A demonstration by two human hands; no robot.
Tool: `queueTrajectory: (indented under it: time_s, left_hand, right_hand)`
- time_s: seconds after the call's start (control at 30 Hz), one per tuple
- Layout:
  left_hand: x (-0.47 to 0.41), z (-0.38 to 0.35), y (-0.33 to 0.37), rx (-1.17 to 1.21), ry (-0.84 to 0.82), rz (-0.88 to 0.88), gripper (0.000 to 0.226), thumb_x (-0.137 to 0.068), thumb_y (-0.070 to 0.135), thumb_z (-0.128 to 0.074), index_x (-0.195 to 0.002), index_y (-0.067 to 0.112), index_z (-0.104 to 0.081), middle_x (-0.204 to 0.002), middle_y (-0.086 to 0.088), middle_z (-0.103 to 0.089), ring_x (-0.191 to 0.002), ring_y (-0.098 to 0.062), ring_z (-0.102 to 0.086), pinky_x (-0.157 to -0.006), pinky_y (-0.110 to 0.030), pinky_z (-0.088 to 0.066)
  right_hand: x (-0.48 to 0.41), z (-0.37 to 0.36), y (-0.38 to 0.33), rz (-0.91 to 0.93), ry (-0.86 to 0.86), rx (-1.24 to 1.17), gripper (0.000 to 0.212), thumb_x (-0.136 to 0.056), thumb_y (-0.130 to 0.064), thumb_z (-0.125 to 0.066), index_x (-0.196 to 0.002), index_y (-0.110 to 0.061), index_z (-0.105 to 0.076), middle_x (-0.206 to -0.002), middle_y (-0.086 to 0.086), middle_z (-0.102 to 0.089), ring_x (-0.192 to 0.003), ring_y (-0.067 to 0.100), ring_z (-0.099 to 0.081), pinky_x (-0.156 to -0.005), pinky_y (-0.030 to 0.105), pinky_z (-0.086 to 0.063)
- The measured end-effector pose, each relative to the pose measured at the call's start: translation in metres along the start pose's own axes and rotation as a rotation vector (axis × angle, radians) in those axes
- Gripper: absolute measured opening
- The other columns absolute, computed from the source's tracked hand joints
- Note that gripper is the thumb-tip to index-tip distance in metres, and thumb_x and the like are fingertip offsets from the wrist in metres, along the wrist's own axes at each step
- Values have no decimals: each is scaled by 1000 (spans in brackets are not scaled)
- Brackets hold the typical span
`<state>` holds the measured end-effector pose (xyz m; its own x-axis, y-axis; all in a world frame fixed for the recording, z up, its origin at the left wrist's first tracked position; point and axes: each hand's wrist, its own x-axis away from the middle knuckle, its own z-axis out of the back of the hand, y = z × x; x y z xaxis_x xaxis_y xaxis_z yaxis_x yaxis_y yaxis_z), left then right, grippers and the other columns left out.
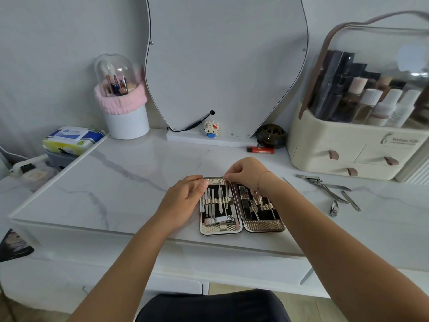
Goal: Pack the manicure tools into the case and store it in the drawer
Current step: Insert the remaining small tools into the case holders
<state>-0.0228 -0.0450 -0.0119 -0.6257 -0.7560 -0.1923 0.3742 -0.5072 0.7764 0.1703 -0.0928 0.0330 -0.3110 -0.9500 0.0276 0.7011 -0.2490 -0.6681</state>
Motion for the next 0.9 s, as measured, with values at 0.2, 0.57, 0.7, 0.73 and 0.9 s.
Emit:
queueTrajectory:
  time_s: [0.2,0.57,0.7,0.73,0.9]
  left_hand:
    - [0,1,-1,-8,7,2,57,-87,57,-29,-122,25,-60,-134,13,-50,-122,-8,-45,-99,-25,-33]
    - [-1,-5,1,-7,-4,15,61,-85,60,-28,-124,24,-58,-135,13,-49,-123,-8,-45,-98,-24,-32]
    - [-1,-1,-1,-20,7,12,66,-83,63,-28,-125,21,-57,-135,13,-49,-123,-7,-45,-98,-23,-31]
    - [-1,0,-2,-25,9,12,66,-83,62,-28,-126,21,-57,-135,13,-49,-123,-7,-44,-98,-23,-30]
    - [-1,-2,-3,-15,16,9,65,-83,61,-29,-125,21,-58,-134,13,-49,-123,-7,-44,-97,-21,-30]
  right_hand:
    - [9,5,-5,55,-83,114,35,-91,-36,-53,-95,-8,-73,-56,4,-47,-45,7,-39,-51,24,-35]
    - [40,19,20,85,69,-84,28,-90,-36,-55,-107,-20,-71,-103,-4,-68,-84,8,-59,-77,22,-46]
    - [50,52,50,7,352,-141,16,-84,-22,-66,-94,-11,-73,-80,-2,-69,-64,4,-54,-70,23,-49]
    - [52,63,60,-37,407,-120,14,-83,-20,-68,-91,-9,-73,-73,-2,-66,-60,4,-52,-68,24,-46]
    - [60,88,96,-240,355,43,15,-75,-20,-76,-78,-6,-73,-62,-5,-60,-57,7,-50,-62,22,-41]
